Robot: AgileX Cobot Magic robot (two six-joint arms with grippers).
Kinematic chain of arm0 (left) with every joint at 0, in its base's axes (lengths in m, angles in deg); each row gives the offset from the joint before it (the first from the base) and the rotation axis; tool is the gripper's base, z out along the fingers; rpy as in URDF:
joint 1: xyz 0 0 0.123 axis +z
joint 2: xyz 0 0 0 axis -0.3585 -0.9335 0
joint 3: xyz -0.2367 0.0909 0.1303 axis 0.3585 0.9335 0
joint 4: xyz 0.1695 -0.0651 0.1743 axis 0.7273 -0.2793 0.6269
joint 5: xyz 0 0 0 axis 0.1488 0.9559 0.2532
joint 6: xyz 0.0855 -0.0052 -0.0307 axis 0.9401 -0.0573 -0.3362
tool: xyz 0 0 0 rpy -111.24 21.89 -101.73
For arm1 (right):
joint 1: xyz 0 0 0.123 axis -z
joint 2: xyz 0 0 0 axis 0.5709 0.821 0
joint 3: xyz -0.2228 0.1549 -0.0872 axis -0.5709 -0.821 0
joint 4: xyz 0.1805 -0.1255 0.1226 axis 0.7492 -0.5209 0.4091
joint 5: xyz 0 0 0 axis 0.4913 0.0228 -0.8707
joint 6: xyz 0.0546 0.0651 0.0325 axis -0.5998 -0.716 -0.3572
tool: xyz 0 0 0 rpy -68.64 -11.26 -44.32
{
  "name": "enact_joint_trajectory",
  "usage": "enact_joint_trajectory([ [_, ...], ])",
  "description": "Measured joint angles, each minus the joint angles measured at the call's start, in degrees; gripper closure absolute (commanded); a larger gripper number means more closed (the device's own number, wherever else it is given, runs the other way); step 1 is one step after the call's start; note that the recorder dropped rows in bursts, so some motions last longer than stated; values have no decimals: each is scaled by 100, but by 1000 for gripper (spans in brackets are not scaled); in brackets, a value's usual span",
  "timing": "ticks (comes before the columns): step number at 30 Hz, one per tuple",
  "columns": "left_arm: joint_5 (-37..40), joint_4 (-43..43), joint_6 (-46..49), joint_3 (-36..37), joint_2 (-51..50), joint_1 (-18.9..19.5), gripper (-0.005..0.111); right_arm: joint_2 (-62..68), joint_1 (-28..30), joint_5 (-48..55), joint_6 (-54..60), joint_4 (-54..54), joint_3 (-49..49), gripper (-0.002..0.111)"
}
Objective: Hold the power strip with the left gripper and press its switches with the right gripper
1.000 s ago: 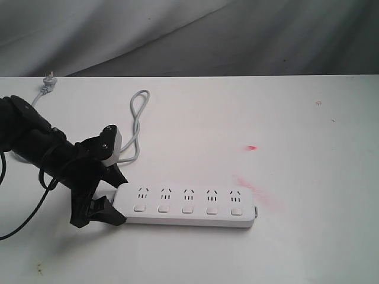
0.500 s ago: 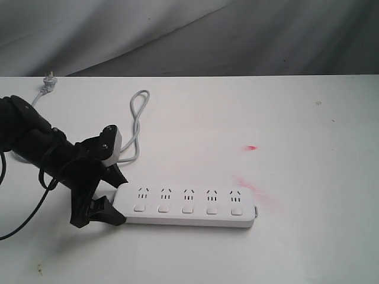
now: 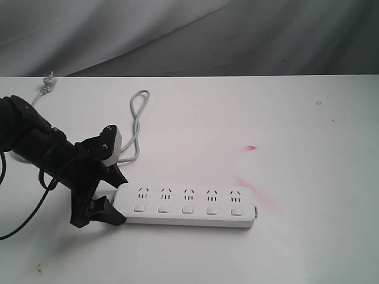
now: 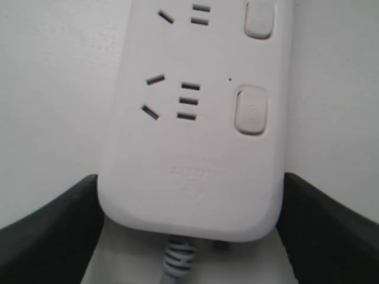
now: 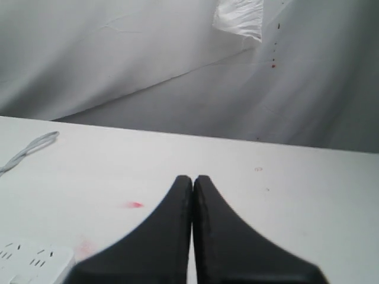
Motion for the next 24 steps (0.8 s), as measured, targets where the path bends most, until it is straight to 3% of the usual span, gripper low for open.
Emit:
enact_joint_trajectory([
  [3, 0, 0, 9, 0, 0, 0, 57, 0, 0, 541, 0, 36, 211, 108],
  [10, 0, 0, 9, 0, 0, 0, 57, 417, 0, 2424, 0, 36, 1738, 108],
  [16, 0, 0, 13, 0, 0, 0, 57, 1598, 0, 2579, 0, 14, 2840, 108],
  [24, 0, 0, 13, 0, 0, 0, 57, 3465, -306, 2603, -69, 874, 3230, 108],
])
